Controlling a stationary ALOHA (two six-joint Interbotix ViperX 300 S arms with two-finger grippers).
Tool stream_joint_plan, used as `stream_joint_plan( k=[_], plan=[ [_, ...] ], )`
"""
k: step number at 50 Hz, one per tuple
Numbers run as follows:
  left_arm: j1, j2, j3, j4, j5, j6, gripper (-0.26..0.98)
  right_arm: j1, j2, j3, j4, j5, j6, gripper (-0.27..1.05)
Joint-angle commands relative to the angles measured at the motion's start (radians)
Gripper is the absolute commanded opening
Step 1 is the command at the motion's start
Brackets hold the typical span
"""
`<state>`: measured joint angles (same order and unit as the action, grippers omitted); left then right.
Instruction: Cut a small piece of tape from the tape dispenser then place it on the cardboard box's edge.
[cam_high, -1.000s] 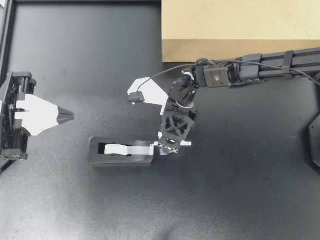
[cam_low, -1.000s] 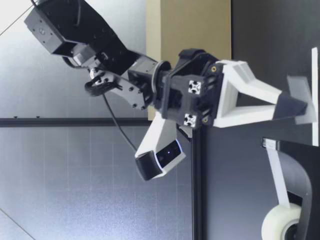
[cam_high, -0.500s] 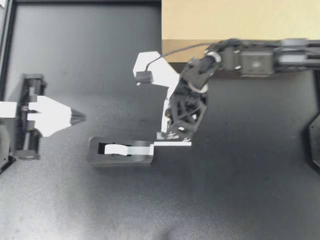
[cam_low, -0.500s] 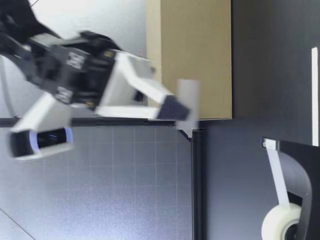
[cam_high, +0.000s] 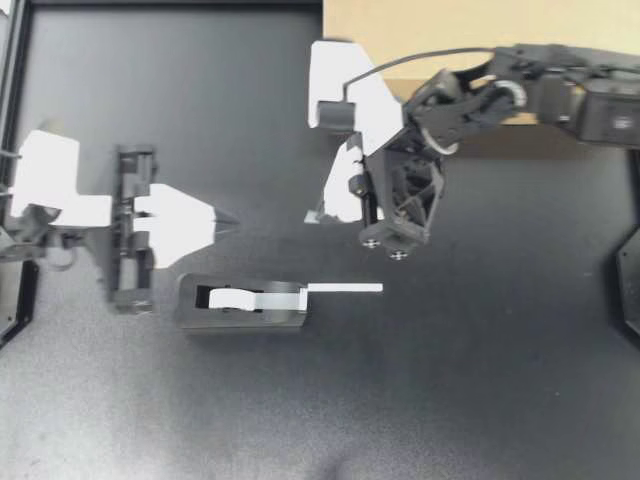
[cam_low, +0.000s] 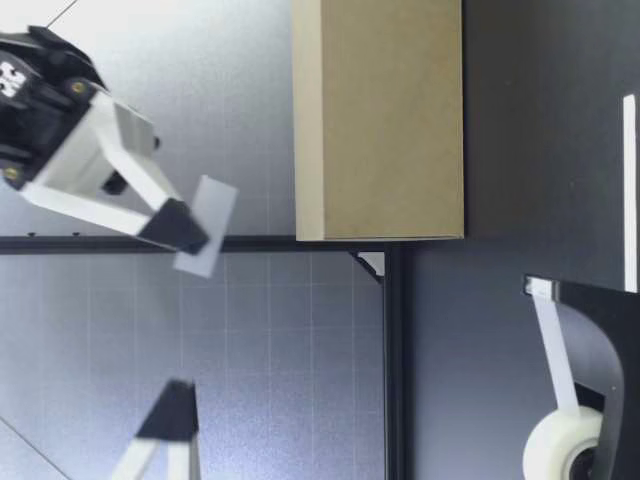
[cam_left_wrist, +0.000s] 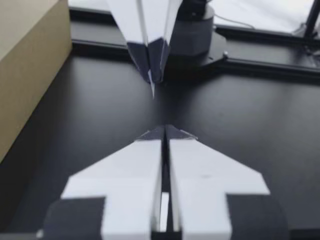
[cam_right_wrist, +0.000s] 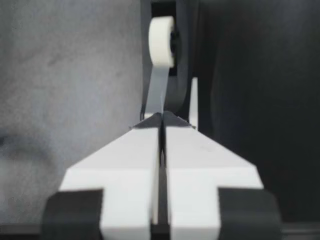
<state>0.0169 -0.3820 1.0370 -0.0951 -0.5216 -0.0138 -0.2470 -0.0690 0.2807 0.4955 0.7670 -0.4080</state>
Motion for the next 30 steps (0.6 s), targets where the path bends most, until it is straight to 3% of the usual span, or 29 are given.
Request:
stream_joint_plan(
  k=[1, 16, 30],
  plan=[
    [0.002, 0.021, -0.048, -0.002, -0.017, -0.002, 0.0, 0.021, -0.048, -0.003, -0.018, -0.035, 0.0, -0.09],
    [0.002, 0.091, -0.11, -0.002, -0.052, -0.005, 0.43, 0.041, -0.091, 0.052, -0.031, -0.121, 0.0, -0.09],
    [0.002, 0.143, -0.14, -0.002, -0.129, -0.009, 0.4, 0.049, -0.098, 0.064, -0.031, -0.166, -0.002, -0.09]
  ],
)
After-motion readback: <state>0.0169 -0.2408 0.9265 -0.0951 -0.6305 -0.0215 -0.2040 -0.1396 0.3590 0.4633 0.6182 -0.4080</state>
